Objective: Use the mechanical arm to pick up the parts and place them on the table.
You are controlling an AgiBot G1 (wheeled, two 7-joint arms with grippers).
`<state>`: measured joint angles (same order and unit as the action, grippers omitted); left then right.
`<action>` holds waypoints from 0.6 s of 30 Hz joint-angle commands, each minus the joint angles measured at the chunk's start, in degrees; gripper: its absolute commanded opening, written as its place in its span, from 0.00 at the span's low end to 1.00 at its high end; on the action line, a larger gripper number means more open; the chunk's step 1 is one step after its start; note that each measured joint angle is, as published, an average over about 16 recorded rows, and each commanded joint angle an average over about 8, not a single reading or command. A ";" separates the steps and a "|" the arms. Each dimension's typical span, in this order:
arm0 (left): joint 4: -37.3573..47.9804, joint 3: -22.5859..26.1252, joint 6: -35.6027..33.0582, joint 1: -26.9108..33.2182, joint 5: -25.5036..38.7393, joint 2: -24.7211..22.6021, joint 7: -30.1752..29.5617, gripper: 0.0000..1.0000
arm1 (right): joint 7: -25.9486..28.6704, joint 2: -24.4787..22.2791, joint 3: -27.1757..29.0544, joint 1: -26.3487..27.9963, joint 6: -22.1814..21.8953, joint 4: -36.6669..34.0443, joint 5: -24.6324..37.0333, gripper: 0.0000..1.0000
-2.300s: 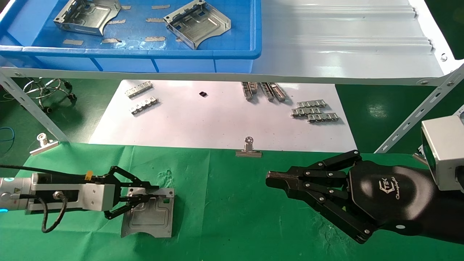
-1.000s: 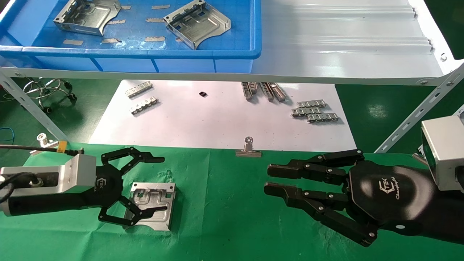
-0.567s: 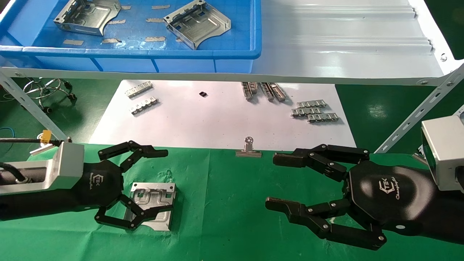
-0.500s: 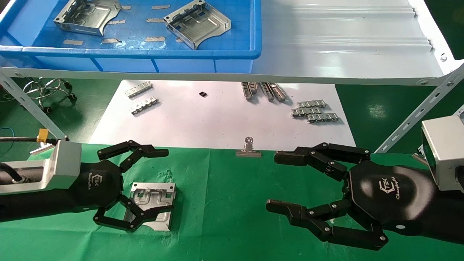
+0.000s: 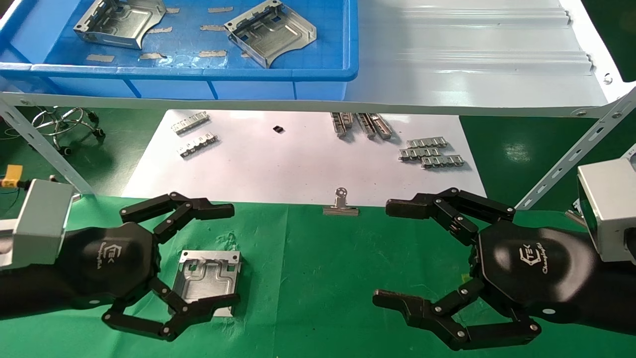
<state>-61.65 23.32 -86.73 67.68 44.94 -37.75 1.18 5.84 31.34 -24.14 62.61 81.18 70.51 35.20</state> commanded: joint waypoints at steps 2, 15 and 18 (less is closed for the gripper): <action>-3.03 -1.85 0.26 -1.55 -0.78 0.69 -3.03 1.00 | 0.00 0.00 0.00 0.00 0.00 0.00 0.00 1.00; -13.43 -8.21 1.08 -6.85 -3.48 3.04 -12.79 1.00 | 0.00 -0.01 0.01 -0.01 -0.02 -0.01 0.00 1.00; -13.96 -8.55 1.13 -7.13 -3.69 3.18 -13.03 1.00 | 0.00 -0.01 0.01 -0.02 -0.02 -0.02 0.00 1.00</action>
<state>-74.92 15.19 -85.63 60.87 41.44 -34.71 -11.47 5.83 31.33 -24.13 62.59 81.16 70.49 35.19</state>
